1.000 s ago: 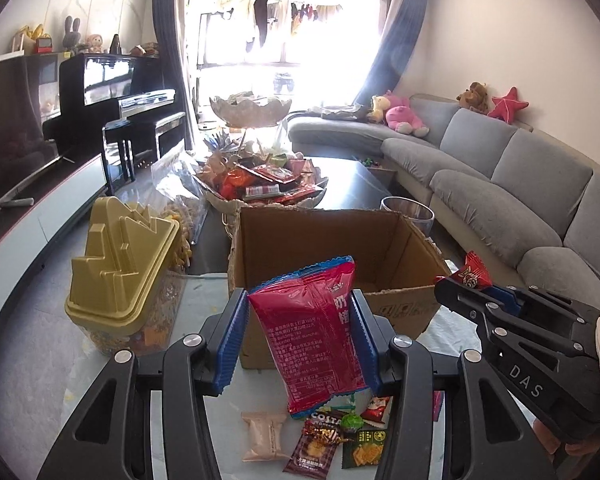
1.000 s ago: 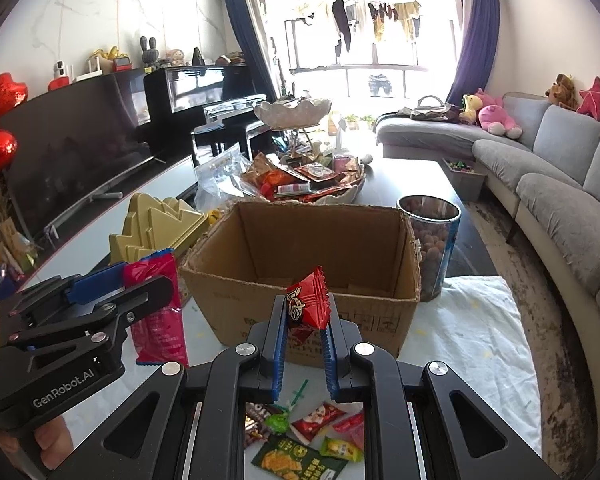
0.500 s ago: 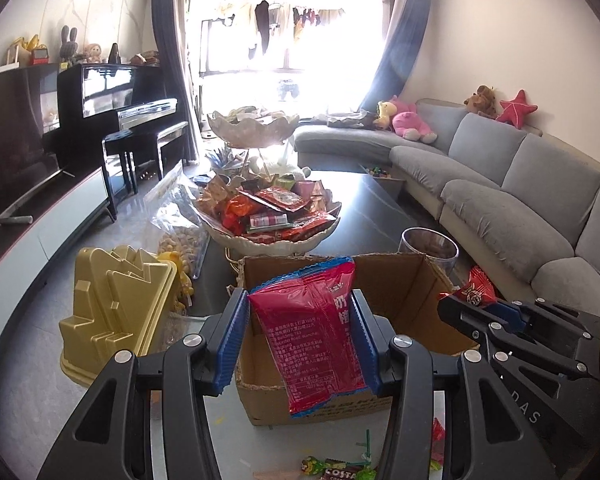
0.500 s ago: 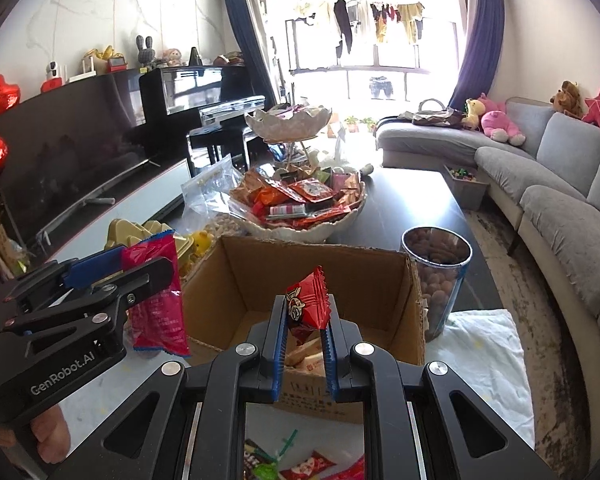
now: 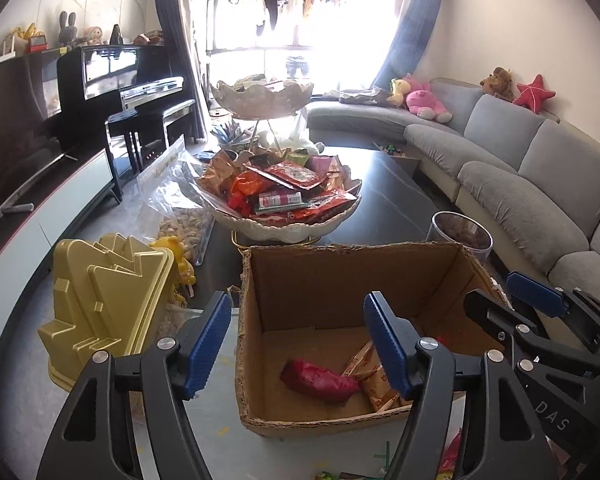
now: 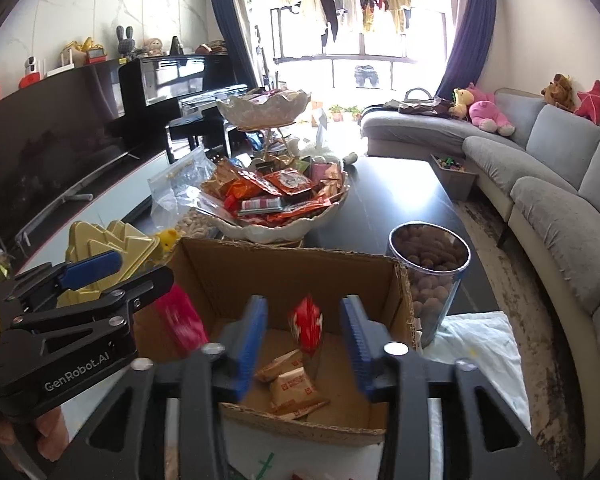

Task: Organize snacks
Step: 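Open both tools over the box and move them back to the snacks, then grasp the cream pastry packet with the left tool while the right tool grasps a wrapped chocolate, then lift the pastry packet with the left tool while the right tool lifts the chocolate, then carry the pastry packet with the left tool while the right tool carries the chocolate over the box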

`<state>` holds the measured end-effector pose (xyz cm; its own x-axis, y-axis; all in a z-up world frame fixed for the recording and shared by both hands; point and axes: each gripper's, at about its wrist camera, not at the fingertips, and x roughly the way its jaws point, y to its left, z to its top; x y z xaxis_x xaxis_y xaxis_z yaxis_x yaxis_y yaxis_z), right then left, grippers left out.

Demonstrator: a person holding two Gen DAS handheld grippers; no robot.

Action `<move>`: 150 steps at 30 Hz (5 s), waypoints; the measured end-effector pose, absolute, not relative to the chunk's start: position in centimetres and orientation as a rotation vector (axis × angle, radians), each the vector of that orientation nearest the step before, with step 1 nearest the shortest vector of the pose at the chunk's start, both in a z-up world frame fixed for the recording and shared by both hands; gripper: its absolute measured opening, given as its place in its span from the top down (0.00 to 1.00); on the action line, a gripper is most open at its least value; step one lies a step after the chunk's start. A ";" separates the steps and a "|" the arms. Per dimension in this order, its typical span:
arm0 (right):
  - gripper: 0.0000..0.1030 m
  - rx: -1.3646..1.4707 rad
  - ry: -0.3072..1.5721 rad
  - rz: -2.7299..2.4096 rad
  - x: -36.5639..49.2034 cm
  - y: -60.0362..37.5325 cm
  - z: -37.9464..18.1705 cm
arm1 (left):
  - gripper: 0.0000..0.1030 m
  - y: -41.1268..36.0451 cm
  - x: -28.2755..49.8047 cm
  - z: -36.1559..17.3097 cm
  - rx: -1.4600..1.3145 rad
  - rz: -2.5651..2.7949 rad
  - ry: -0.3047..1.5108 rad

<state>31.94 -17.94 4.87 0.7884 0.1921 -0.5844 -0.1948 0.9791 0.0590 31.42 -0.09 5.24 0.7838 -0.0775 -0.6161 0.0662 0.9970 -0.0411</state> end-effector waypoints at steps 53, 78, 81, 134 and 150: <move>0.49 -0.255 0.720 0.474 18.3 -12.5 -2.3 | 0.25 2.7 15.2 -3.1 0.125 -0.102 0.762; 0.68 -0.347 0.962 0.650 21.8 -9.9 -10.0 | 0.33 2.9 18.5 -8.5 0.058 -0.197 0.900; 0.70 -0.339 0.972 0.649 22.2 -9.9 -10.4 | 0.36 2.7 19.2 -8.9 0.046 -0.204 0.914; 0.78 -0.102 0.765 0.538 18.9 -15.7 -0.8 | 0.68 0.9 16.0 1.4 -0.010 -0.209 0.672; 0.78 -0.063 0.587 0.499 18.8 -17.1 6.0 | 0.68 -0.1 17.7 7.2 -0.017 -0.220 0.548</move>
<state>18.83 -17.12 5.97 0.7176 0.4330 -0.5455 -0.4680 0.8799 0.0827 17.65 -0.12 7.23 0.8306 -0.2124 -0.5149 0.2032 0.9763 -0.0750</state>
